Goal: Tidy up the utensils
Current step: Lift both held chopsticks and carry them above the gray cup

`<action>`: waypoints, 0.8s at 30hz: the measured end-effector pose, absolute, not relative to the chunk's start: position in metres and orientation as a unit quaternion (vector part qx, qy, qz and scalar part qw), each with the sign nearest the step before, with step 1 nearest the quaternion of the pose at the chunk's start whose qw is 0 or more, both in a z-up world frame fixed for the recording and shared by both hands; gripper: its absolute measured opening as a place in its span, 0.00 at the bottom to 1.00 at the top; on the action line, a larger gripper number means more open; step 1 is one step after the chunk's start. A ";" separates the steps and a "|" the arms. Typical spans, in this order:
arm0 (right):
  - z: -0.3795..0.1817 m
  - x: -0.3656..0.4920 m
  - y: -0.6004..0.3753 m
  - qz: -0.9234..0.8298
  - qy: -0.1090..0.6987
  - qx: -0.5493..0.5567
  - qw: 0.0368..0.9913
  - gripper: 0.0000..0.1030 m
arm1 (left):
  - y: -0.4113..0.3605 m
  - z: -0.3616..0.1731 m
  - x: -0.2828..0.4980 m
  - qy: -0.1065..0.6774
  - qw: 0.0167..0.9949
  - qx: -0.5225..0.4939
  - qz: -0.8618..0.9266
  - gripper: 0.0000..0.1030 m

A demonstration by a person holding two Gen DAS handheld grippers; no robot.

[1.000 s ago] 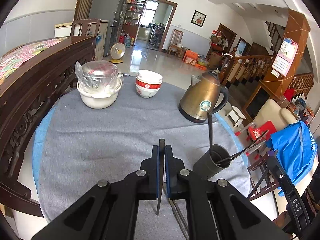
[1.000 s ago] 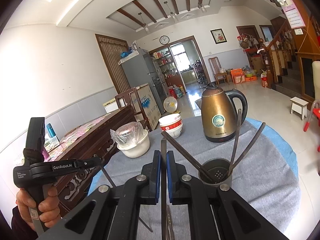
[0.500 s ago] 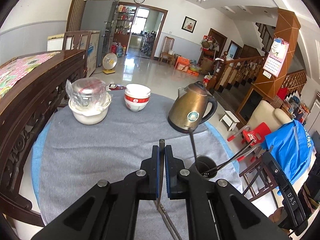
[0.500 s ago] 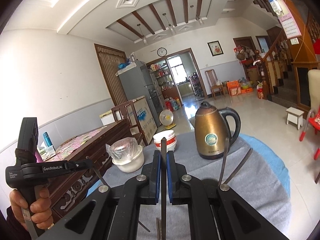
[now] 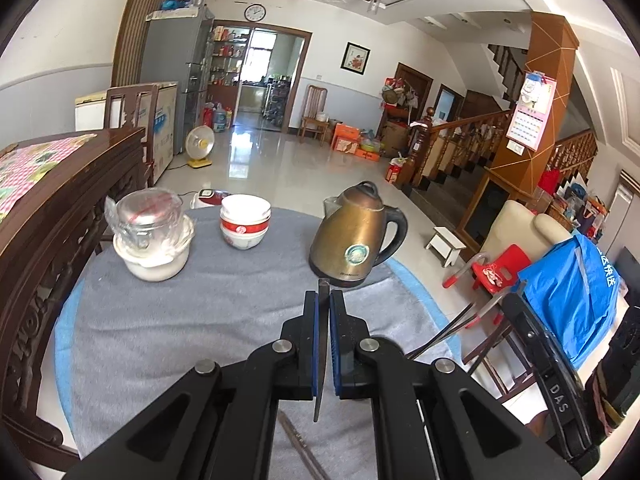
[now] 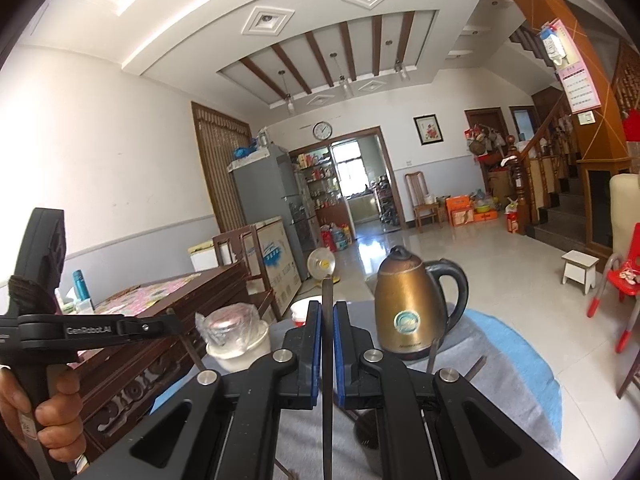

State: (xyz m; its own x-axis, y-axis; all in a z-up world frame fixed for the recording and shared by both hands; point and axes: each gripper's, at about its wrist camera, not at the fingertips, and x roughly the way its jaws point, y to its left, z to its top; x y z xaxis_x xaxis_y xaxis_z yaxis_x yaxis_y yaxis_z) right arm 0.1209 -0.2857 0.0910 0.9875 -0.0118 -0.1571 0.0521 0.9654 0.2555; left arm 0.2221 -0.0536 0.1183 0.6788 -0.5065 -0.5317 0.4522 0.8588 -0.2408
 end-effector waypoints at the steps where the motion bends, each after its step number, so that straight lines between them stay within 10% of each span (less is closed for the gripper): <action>1: 0.092 0.122 -0.288 -0.022 0.072 0.129 0.989 0.06 | -0.056 0.120 0.222 0.301 0.916 -0.044 -0.263 0.05; 24: 0.101 0.172 -0.308 -0.129 -0.007 0.087 0.988 0.06 | -0.125 0.135 0.259 0.286 0.904 -0.054 -0.312 0.05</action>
